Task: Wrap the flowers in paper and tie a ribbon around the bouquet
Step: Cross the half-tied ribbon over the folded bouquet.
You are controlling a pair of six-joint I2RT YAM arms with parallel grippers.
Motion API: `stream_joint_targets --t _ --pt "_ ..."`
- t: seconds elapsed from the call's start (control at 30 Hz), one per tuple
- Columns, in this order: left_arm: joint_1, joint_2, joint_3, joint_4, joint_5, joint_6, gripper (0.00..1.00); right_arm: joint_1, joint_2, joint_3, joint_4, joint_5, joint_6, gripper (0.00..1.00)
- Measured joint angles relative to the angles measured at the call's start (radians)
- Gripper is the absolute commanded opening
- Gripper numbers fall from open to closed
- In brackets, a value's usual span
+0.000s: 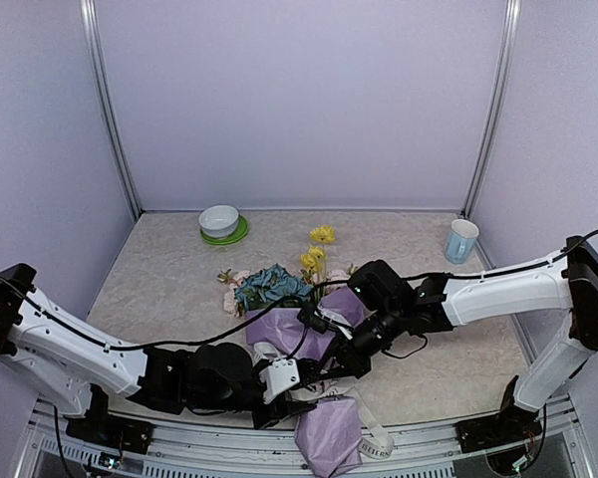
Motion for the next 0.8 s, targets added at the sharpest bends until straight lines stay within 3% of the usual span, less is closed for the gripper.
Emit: stream_joint_targets --t 0.33,0.53,0.6,0.7,0.8 --pt "0.048 0.074 0.101 -0.194 0.043 0.081 0.46 0.0 -0.012 -0.02 0.017 -0.001 0.019 0.0" --pt "0.055 0.041 0.135 -0.298 0.082 0.095 0.61 0.0 -0.014 -0.031 0.024 -0.001 0.02 0.0" --pt "0.06 -0.004 0.135 -0.306 0.117 0.104 0.59 0.0 -0.015 -0.031 0.025 -0.001 0.02 0.0" --pt "0.073 -0.087 0.12 -0.292 0.156 0.115 0.44 0.0 -0.015 -0.031 0.025 -0.003 0.02 0.0" --pt "0.101 -0.12 0.104 -0.286 0.168 0.131 0.43 0.0 -0.015 -0.032 0.025 -0.008 0.02 0.0"
